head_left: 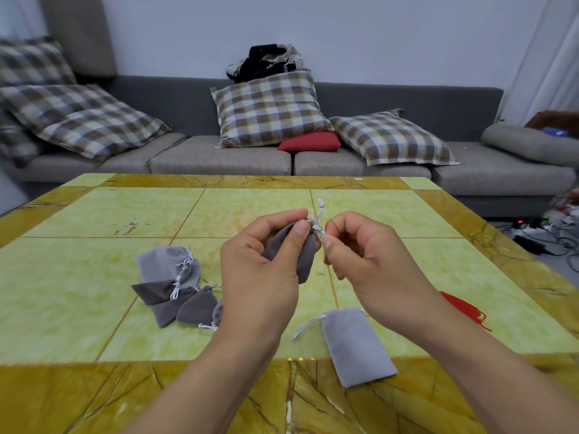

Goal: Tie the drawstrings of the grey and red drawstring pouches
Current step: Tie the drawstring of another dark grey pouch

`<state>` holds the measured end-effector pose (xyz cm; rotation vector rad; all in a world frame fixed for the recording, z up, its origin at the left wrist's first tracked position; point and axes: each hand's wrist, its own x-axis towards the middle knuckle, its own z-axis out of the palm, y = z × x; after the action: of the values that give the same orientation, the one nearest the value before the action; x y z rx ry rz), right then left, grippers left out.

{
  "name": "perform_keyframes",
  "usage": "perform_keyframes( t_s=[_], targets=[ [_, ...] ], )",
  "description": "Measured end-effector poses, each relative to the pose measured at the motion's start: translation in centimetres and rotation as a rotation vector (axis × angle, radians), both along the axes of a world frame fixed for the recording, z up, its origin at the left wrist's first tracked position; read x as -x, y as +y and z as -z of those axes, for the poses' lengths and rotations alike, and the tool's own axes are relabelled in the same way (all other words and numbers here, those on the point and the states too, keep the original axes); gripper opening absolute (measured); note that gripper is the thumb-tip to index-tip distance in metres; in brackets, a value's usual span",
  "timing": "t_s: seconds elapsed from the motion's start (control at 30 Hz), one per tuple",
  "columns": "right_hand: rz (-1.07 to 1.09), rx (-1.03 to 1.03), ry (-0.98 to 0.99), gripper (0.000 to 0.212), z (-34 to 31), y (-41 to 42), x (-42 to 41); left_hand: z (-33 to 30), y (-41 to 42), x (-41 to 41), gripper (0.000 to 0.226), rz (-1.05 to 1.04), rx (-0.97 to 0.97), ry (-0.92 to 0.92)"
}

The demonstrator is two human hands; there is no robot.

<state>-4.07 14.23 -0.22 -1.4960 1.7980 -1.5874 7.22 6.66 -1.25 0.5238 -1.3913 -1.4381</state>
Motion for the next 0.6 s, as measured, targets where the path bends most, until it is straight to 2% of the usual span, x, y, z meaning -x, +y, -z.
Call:
perform_keyframes(
  t_s=[0.07, 0.17, 0.33, 0.47, 0.6],
  targets=[
    [-0.032, 0.0, -0.138, 0.015, 0.32, -0.1, -0.08, -0.03, -0.09, 0.02, 0.011, -0.005, 0.034, -0.013],
    [-0.067, 0.023, -0.326, 0.027, 0.62, -0.27, -0.19, 0.09, 0.05, 0.11, 0.011, 0.016, 0.0, 0.026],
    [0.029, 0.125, -0.23, 0.012, 0.63, -0.32, 0.02, 0.46, -0.08, 0.31, 0.011, 0.003, -0.002, -0.006],
    [0.053, 0.153, -0.143, 0.011, 0.75, -0.24, -0.08, 0.61, -0.19, 0.37, 0.011, -0.04, -0.014, -0.008],
    [0.066, 0.139, -0.151, 0.012, 0.89, -0.42, -0.34, 0.73, -0.68, 0.4, 0.01, -0.053, -0.007, -0.032]
  ],
)
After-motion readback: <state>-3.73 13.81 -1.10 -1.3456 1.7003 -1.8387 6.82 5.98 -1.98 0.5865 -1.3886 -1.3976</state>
